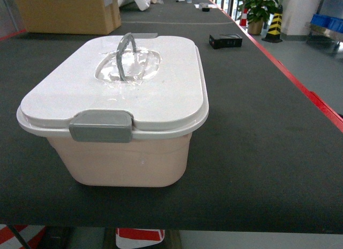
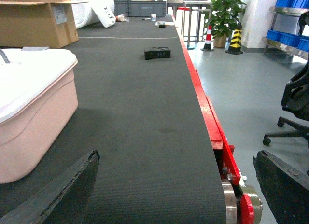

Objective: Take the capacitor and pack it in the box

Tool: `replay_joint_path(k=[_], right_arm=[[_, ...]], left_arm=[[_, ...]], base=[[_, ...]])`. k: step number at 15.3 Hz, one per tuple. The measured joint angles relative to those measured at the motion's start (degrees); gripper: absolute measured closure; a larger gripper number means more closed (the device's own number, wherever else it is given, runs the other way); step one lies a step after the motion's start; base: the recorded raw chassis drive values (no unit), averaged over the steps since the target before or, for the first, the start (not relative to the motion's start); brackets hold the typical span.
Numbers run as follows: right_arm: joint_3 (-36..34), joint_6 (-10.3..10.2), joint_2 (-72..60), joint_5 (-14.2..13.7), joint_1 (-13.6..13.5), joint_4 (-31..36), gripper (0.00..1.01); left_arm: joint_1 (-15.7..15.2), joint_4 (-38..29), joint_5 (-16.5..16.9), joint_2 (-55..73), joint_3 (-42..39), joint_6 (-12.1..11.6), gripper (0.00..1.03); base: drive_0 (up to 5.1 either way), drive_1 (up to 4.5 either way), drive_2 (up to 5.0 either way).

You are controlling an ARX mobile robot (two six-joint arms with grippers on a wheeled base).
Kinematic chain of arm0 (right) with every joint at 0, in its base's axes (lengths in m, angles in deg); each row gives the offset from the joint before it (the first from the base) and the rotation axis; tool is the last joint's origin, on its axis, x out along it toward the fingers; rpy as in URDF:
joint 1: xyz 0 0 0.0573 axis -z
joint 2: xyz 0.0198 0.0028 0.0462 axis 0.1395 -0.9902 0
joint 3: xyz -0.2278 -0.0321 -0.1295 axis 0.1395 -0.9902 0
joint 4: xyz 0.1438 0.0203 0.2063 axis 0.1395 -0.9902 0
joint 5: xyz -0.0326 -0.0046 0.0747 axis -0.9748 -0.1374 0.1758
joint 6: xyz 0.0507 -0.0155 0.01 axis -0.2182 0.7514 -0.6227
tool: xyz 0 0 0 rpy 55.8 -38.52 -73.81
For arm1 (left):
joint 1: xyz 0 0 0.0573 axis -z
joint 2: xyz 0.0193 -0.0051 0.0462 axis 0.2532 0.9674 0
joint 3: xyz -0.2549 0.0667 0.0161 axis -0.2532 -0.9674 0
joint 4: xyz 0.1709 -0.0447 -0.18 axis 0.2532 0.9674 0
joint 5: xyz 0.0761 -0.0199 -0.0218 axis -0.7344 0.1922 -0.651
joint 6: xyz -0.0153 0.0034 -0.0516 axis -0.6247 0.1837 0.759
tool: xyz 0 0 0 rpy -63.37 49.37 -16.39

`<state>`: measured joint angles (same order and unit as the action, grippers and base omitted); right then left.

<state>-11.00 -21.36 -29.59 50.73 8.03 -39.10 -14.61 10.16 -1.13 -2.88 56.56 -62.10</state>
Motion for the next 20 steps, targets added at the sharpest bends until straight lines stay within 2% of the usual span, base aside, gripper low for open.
replay_joint_path(k=[20], right_arm=[[0.00, 0.00, 0.00, 0.00, 0.00, -0.02, 0.03]], left_arm=[[0.02, 0.00, 0.02, 0.00, 0.00, 0.00, 0.05]], base=[[0.0, 0.00, 0.0]])
